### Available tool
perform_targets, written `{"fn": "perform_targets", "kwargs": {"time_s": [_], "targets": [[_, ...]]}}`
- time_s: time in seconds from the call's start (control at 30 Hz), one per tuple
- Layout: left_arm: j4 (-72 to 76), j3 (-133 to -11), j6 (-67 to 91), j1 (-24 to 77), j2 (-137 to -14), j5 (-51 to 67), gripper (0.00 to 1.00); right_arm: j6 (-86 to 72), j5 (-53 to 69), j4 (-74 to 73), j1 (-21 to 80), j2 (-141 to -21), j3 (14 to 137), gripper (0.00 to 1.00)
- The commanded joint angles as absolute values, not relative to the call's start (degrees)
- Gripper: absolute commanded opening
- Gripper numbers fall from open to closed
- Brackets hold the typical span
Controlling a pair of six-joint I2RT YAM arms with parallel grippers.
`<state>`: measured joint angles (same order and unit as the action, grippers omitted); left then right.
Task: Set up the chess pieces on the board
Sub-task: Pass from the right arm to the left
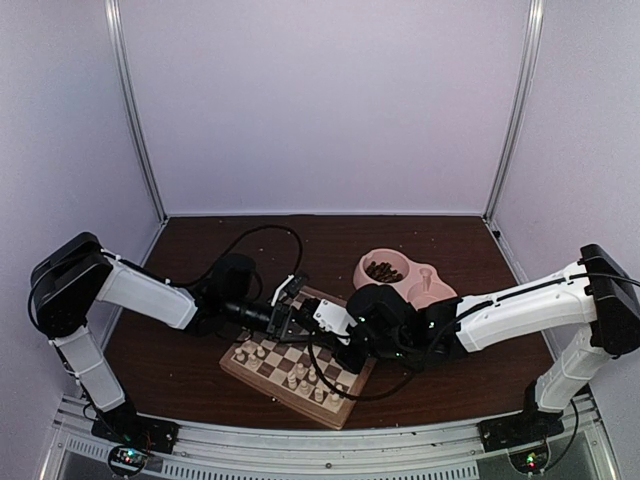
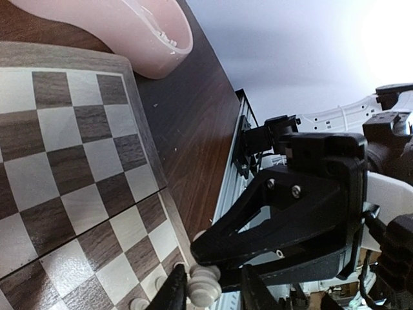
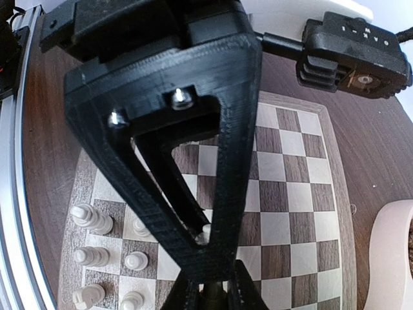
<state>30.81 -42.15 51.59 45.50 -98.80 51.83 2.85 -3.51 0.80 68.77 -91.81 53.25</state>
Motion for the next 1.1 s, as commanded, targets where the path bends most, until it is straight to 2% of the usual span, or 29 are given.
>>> {"fn": "perform_targets", "kwargs": {"time_s": [0.0,0.2,0.33,0.5,0.67,0.87,1.07], "targets": [[33.3,-43.5,50.9,46.1,-99.5,53.3,0.25,3.0,-5.2,2.1,69.1,-91.0,53.4,0.04],[32.6,-43.6,50.2,46.1,-99.0,53.1,0.15,2.8,-6.4,2.2,69.1,-91.1,53.4,0.05],[31.4,-43.4,49.0,46.1,-97.8,52.3,0.09,2.7,-6.8,2.3,69.1,-91.2,53.4,0.15],[23.7,-43.5,43.5,46.1,-93.3,48.4,0.07,2.6,-7.1,2.7,69.1,-90.4,52.8,0.26],[13.2,-43.1,35.5,46.1,-85.4,40.4,0.07,2.5,-8.9,3.7,69.1,-88.4,51.4,0.34],[6.2,-42.1,31.2,46.1,-78.0,31.4,0.07,1.8,-11.2,6.9,69.1,-84.7,48.2,0.49],[-8.2,-45.5,27.9,46.1,-73.9,20.1,0.04,0.7,-18.3,9.2,69.1,-82.0,45.6,0.53]]}}
